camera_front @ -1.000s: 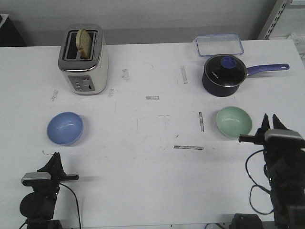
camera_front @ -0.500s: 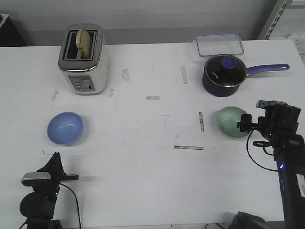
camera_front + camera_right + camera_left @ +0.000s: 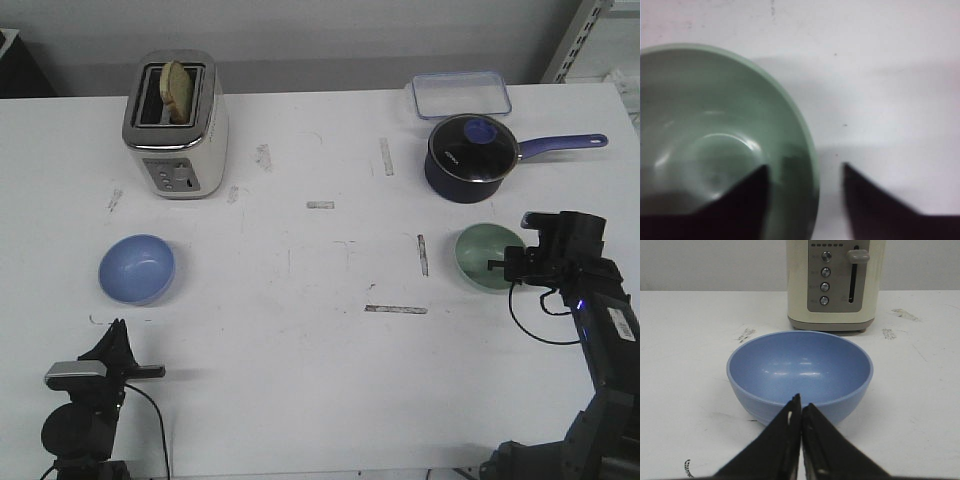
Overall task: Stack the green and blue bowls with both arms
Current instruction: 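Reach the right gripper to the pale green bowl and grasp its rim, then carry the green bowl with the right gripper toward the table center and set it down, then release the green bowl and withdraw the right gripper toward its rest, then reach the left gripper to the light blue bowl and grasp its rim, then lift the blue bowl with the left gripper and lower it onto the green bowl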
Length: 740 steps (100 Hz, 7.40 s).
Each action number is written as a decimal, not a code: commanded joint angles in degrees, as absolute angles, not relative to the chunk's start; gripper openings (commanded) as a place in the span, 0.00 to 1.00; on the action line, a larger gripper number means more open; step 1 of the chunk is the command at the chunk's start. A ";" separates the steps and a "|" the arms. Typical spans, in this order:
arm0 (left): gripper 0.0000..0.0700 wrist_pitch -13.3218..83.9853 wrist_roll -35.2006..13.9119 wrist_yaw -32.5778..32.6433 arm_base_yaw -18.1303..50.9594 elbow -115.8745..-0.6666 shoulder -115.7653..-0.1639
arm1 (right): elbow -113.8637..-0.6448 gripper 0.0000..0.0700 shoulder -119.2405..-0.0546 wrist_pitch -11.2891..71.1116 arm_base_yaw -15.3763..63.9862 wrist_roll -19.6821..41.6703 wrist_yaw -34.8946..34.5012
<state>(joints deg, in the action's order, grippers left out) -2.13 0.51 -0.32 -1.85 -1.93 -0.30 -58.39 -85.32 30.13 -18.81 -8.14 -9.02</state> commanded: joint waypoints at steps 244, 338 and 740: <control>0.00 -3.03 0.40 -0.51 -1.87 -0.78 -0.19 | -78.28 0.32 -81.62 42.44 30.87 -6.44 -12.75; 0.00 -0.10 0.21 -0.43 -1.87 -0.78 -0.23 | -38.87 0.00 -38.57 26.81 3.03 -1.30 4.60; 0.00 53.52 -5.23 -9.91 37.89 -88.42 -97.73 | -37.56 0.00 -37.19 19.31 3.03 -1.30 5.34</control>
<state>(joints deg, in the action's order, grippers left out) 53.49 -5.82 -10.07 37.54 -87.57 -96.73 -37.30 -36.86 19.99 2.94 -2.07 5.54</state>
